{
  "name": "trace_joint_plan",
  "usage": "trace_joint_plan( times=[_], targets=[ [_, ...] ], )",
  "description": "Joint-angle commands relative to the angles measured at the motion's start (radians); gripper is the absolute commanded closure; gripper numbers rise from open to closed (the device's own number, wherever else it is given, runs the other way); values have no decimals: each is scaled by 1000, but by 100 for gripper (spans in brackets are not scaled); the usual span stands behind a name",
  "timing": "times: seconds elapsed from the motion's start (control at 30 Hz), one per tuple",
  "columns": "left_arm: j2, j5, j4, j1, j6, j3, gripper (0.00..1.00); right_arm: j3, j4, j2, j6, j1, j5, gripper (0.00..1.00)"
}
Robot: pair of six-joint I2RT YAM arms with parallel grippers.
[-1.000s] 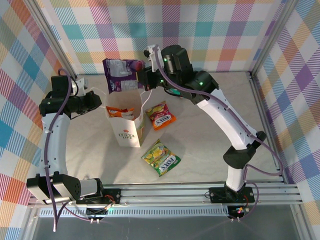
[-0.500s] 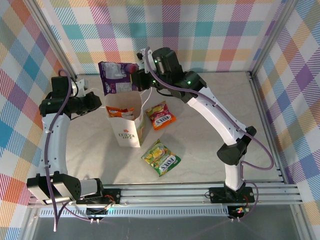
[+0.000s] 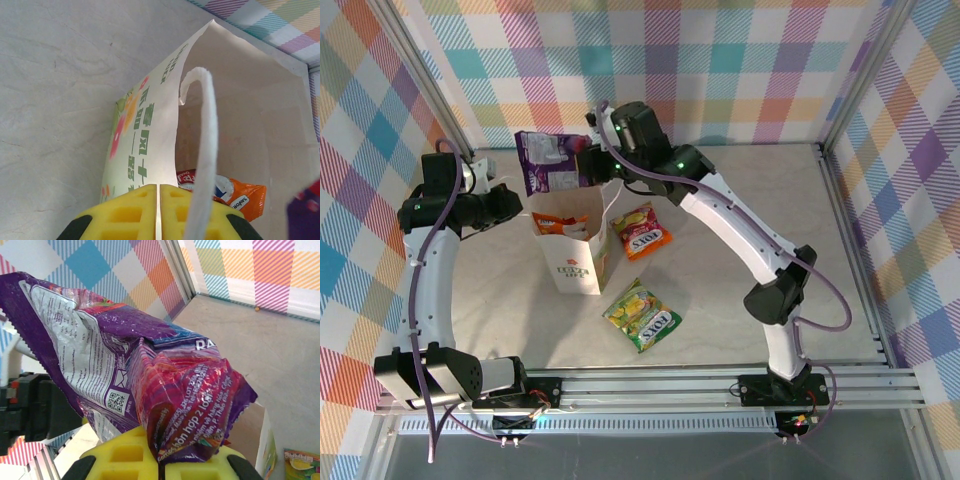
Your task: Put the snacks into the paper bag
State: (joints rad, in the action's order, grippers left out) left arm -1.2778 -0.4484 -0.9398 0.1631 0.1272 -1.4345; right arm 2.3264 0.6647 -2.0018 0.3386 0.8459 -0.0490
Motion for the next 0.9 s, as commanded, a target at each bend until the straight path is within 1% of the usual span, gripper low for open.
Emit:
trace_joint_plan(
  times=[0.0,0.53,0.87],
  targets=[
    [15,-8,0,22,-20,5,90,50,-77,-17,31,7,39,100],
    [5,-6,-4,26,-23,-1,90,56,-43,-89,65,7,56,100],
    [8,-2,-8,25,-26,-1,90,60,-14,-113,75,7,34,96]
  ],
)
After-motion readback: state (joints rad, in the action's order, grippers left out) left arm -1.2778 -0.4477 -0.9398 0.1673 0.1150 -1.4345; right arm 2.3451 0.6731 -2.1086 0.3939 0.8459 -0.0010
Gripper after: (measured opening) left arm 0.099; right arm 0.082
